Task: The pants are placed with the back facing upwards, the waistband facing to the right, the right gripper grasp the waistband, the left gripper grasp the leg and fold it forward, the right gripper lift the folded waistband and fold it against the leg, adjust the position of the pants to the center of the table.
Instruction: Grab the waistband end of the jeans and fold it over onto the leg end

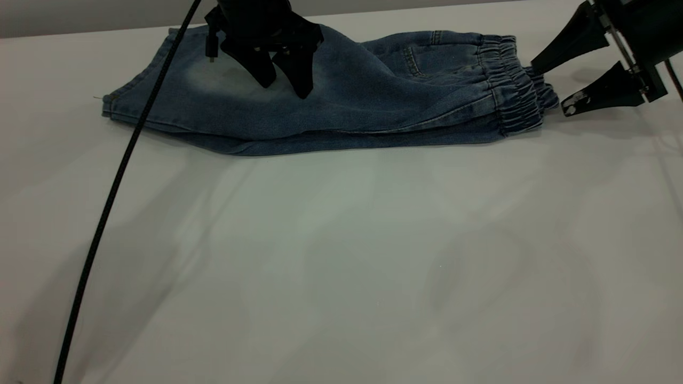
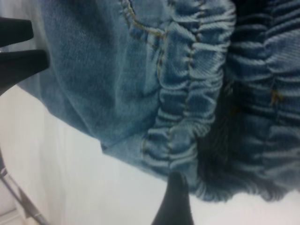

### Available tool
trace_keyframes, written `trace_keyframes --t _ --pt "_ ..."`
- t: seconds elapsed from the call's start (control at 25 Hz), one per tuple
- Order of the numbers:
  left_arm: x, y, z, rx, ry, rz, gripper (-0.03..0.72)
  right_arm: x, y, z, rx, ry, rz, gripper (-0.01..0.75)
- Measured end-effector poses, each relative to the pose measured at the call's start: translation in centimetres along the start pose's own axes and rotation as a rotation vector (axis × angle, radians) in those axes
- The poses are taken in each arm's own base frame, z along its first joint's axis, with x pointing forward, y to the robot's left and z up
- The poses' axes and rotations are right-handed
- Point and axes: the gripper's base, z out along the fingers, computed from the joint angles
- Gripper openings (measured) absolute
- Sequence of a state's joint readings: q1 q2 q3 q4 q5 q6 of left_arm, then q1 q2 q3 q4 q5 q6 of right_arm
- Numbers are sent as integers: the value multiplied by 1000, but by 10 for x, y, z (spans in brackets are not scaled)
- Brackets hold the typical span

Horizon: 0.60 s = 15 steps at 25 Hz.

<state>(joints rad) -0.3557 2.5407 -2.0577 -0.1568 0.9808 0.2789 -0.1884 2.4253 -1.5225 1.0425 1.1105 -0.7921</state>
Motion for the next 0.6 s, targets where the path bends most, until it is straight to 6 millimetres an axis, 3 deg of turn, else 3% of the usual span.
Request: trace_keyframes --t 0.6 --pt "0 -3 0 5 5 3 509 -2 3 5 15 -10 -10 538"
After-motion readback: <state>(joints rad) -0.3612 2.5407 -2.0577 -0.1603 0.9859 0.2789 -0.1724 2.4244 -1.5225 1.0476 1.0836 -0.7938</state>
